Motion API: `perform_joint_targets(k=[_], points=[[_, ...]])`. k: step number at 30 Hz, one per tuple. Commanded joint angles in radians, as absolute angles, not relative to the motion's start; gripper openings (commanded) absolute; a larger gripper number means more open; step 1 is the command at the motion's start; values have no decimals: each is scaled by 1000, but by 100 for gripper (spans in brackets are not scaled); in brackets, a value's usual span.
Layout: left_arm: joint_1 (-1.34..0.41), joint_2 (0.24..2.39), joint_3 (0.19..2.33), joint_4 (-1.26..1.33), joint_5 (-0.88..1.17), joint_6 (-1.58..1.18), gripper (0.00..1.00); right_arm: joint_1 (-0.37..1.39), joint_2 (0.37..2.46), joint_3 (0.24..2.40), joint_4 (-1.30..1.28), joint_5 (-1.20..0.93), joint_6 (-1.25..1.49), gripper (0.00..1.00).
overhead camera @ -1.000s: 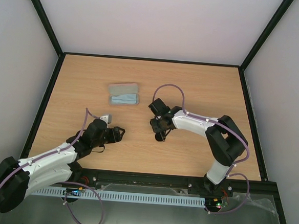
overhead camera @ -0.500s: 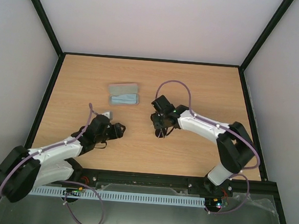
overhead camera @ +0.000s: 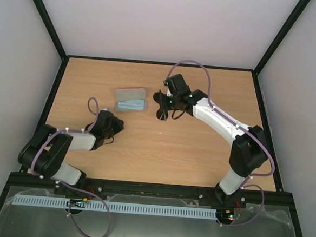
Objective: Organize the sunglasses
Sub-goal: Adjust the sunglasses case at the center of the board.
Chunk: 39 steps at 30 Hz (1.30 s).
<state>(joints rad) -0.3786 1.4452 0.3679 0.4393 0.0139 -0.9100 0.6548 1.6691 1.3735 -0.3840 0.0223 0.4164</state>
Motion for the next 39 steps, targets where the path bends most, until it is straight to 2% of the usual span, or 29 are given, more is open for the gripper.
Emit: perform_joint_targets(k=[1,7,13,22,31,39], points=[[-324,1556,407,539,-19,-982,32,613,1751,1496,-446,-55,386,1],[-240,1673,493,562,-40,-989,23,542,1830,1615,-415,-102,368,1],[-180,1769,613,550,-58,-971,21,500,1961,1774,-404,-158,393,1],[-164,1942,829,548,-12,-971,19,487,2063,1874,-406,-184,386,2],[-187,2091,1029,513,49,-954,18,461,2069,1874,-400,-183,377,1],[-258,2098,1027,518,49,-960,18,461,2061,1865,-401,-217,377,1]])
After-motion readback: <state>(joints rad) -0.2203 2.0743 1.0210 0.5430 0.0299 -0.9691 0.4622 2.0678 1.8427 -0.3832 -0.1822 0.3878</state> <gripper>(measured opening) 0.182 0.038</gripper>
